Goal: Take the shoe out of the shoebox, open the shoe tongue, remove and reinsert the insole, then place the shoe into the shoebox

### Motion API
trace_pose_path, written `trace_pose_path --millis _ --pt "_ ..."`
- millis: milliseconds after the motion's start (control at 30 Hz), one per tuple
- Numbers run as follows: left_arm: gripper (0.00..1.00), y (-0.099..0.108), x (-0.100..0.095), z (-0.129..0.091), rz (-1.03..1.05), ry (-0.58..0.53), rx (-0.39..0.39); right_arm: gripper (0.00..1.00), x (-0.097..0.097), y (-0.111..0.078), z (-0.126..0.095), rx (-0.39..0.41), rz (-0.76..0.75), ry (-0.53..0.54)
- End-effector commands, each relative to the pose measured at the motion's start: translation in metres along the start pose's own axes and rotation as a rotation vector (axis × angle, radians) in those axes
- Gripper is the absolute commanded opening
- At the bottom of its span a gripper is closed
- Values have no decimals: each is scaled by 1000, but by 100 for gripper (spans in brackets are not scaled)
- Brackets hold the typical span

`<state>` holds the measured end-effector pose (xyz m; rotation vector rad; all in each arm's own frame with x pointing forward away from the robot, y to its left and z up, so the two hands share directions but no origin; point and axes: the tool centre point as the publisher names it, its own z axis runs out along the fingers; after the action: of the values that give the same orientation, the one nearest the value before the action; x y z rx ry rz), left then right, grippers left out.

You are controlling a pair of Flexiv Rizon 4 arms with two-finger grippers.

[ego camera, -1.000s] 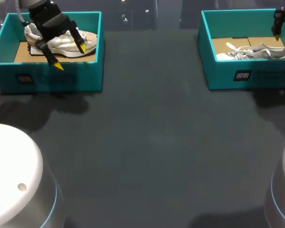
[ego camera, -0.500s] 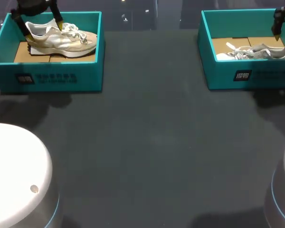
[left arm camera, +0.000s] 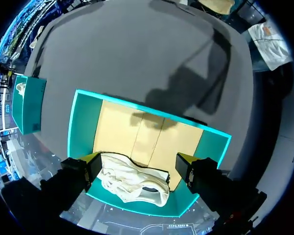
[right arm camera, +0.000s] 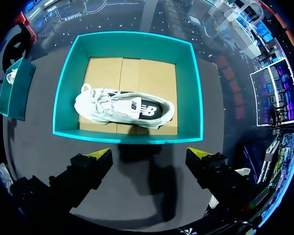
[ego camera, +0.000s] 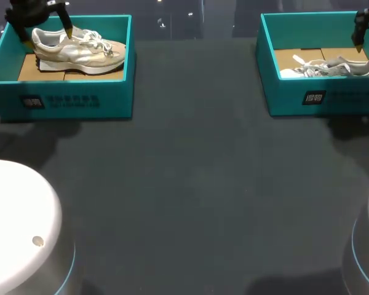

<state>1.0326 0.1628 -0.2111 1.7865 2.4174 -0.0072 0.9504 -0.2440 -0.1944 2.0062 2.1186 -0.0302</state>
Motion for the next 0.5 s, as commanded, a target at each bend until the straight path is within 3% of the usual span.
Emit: trace_pose_path --millis 33,367,500 --pt "100 47 5 6 35 11 38 100 0 -1 0 -1 0 -1" --pt "100 121 17 16 235 59 72 100 0 -1 0 -1 0 -1" --pt "100 121 17 16 235 59 72 100 0 -1 0 -1 0 -1"
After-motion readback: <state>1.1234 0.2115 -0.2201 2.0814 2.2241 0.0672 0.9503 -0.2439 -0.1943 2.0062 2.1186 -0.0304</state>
